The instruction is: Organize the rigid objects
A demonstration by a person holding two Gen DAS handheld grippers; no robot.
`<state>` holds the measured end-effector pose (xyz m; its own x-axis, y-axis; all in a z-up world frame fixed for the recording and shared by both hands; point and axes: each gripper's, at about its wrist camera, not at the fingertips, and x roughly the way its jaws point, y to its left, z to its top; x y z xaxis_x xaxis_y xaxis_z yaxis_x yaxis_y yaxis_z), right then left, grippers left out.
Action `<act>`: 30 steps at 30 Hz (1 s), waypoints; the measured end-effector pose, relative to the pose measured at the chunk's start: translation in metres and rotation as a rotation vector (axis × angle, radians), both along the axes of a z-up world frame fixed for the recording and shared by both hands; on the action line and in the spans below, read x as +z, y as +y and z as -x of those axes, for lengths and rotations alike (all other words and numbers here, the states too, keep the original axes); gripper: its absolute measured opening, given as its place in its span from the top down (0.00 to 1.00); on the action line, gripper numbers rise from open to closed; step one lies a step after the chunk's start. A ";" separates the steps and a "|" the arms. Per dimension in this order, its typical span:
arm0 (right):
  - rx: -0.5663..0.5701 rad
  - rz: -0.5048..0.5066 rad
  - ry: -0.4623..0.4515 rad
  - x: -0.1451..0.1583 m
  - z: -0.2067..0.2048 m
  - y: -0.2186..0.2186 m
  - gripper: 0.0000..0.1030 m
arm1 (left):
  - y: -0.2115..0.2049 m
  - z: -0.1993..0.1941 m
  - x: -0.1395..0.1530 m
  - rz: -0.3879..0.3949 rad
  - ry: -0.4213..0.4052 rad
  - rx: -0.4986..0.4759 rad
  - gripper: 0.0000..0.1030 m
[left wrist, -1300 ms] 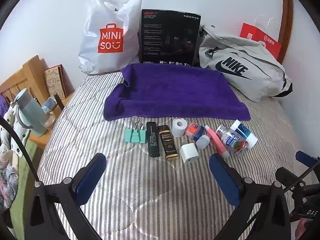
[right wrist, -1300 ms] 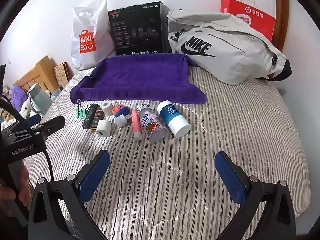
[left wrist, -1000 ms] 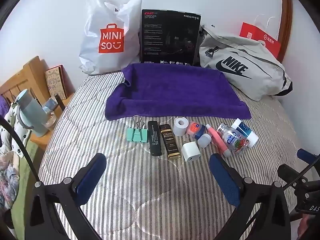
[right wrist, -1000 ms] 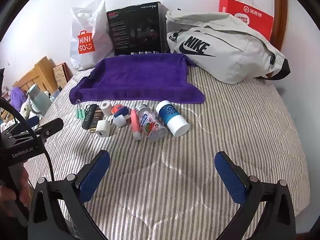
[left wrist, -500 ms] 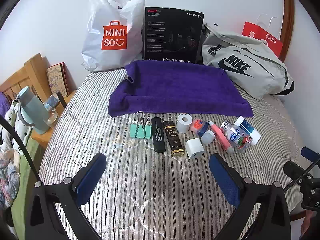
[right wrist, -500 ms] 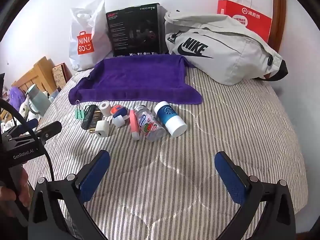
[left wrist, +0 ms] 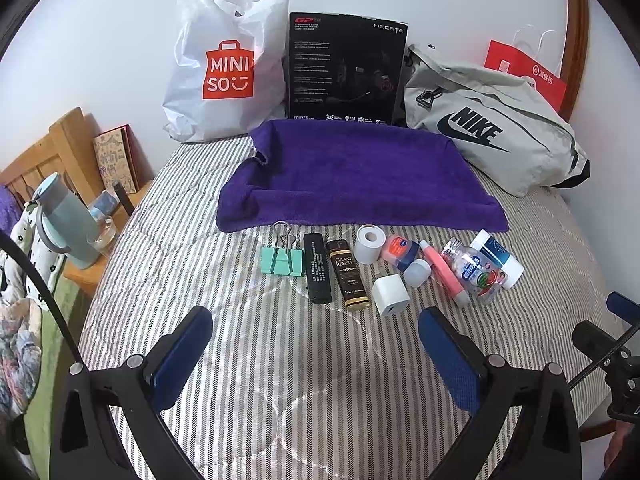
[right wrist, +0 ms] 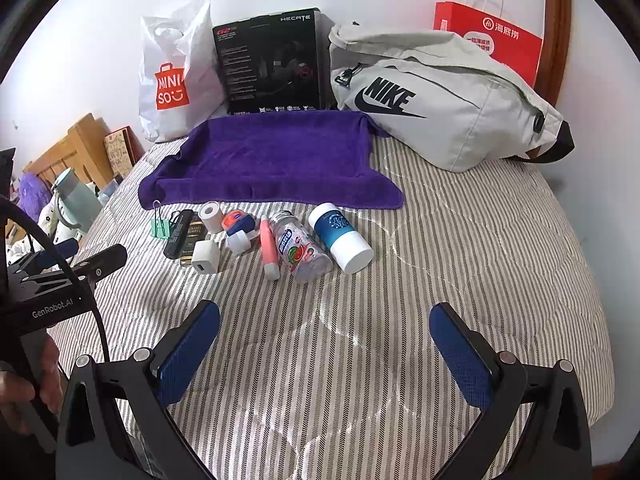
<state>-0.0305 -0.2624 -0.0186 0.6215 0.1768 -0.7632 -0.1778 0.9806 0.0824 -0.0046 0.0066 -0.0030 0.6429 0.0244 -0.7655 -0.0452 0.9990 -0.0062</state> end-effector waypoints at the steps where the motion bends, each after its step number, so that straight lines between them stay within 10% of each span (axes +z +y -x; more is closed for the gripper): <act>1: 0.000 0.000 0.000 0.000 0.000 0.000 0.00 | 0.000 0.000 0.000 0.000 -0.002 0.000 0.00; 30: 0.002 0.002 0.006 0.001 0.002 0.000 0.00 | 0.002 -0.001 -0.002 -0.004 0.007 0.007 0.00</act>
